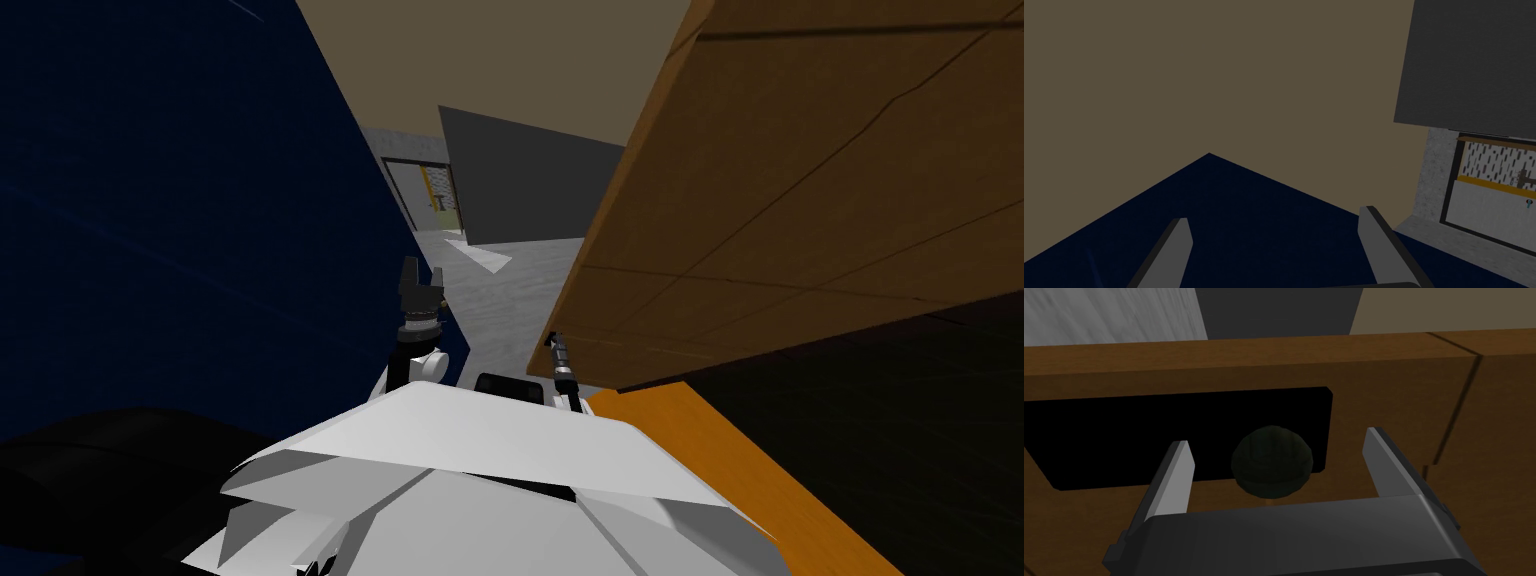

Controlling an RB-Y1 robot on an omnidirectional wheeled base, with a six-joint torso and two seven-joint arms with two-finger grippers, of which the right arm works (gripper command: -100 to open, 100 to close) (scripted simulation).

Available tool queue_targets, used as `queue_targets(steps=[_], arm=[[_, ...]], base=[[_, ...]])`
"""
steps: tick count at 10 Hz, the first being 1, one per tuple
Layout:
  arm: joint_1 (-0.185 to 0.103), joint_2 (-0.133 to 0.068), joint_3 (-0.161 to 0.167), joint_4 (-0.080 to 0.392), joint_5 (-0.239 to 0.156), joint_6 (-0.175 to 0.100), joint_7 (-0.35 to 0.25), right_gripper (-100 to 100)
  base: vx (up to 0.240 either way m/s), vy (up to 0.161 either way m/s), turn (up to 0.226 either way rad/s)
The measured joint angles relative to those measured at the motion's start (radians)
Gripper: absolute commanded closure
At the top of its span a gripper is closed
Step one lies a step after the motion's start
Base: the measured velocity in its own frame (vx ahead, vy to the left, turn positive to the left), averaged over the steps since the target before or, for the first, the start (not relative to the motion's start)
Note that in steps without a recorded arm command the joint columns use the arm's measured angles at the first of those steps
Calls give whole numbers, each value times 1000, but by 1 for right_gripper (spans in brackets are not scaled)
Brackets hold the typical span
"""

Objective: Push the door open

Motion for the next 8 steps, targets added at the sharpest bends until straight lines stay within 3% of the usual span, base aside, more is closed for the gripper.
queue_targets(steps=[1,6,8], arm=[[1,1,0,0,0,-2,0,100],[1,1,1,2,1,2,1,100],[-4,-2,-1,20,-1,-1,3,100]], base=[[-12,0,12],[-11,-2,3],[144,34,-54]])
